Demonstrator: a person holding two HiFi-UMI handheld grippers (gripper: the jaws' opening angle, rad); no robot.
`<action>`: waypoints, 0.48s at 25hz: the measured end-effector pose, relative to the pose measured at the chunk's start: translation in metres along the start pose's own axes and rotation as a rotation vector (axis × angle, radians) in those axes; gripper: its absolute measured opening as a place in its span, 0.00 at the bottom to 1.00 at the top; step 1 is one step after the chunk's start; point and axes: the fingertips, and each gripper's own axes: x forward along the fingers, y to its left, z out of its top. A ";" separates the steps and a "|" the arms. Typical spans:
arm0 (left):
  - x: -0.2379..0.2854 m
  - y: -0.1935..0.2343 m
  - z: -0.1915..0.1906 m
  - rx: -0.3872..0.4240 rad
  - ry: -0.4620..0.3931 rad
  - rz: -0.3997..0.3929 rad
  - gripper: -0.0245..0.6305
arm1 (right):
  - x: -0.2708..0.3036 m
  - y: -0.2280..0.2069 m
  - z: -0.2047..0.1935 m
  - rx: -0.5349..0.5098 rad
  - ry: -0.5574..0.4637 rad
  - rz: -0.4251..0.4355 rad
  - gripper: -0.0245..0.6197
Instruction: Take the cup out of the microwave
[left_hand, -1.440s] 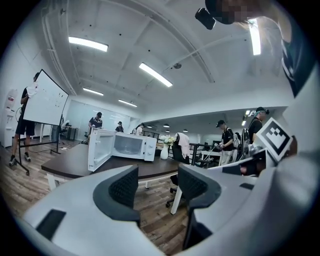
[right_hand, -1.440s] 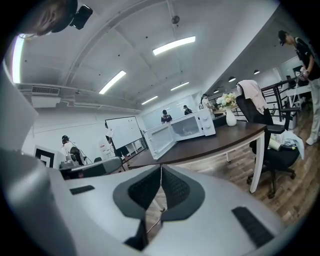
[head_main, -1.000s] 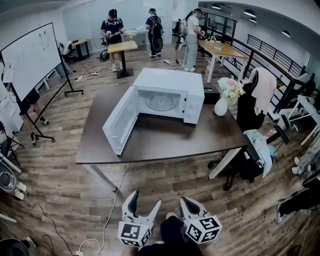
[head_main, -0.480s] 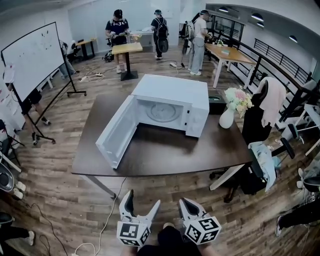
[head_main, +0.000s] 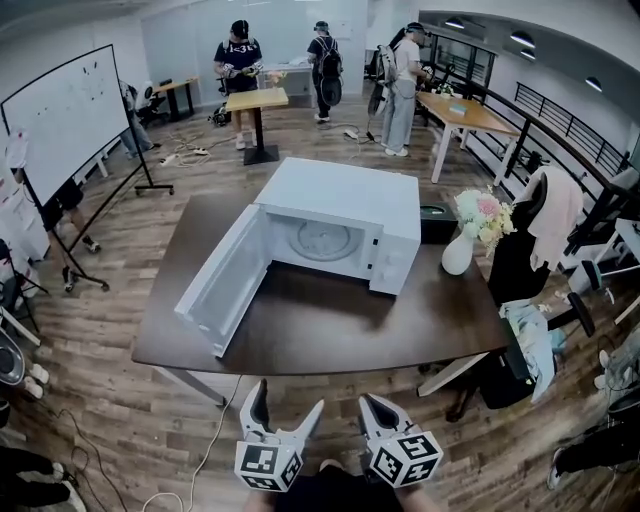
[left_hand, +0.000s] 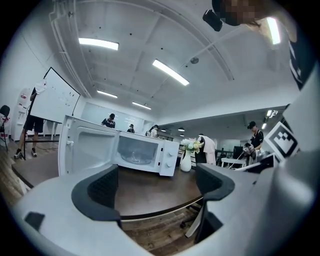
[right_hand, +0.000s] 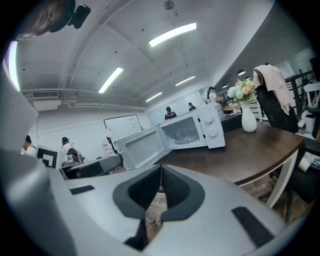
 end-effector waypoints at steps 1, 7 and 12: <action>0.003 0.000 0.000 0.001 0.001 0.003 0.73 | 0.002 -0.003 0.001 0.002 0.003 0.003 0.03; 0.008 0.009 -0.007 -0.010 0.024 0.041 0.73 | 0.014 -0.010 -0.001 0.016 0.028 0.018 0.03; 0.004 0.010 -0.014 -0.023 0.051 0.069 0.73 | 0.016 -0.013 -0.007 0.030 0.058 0.028 0.03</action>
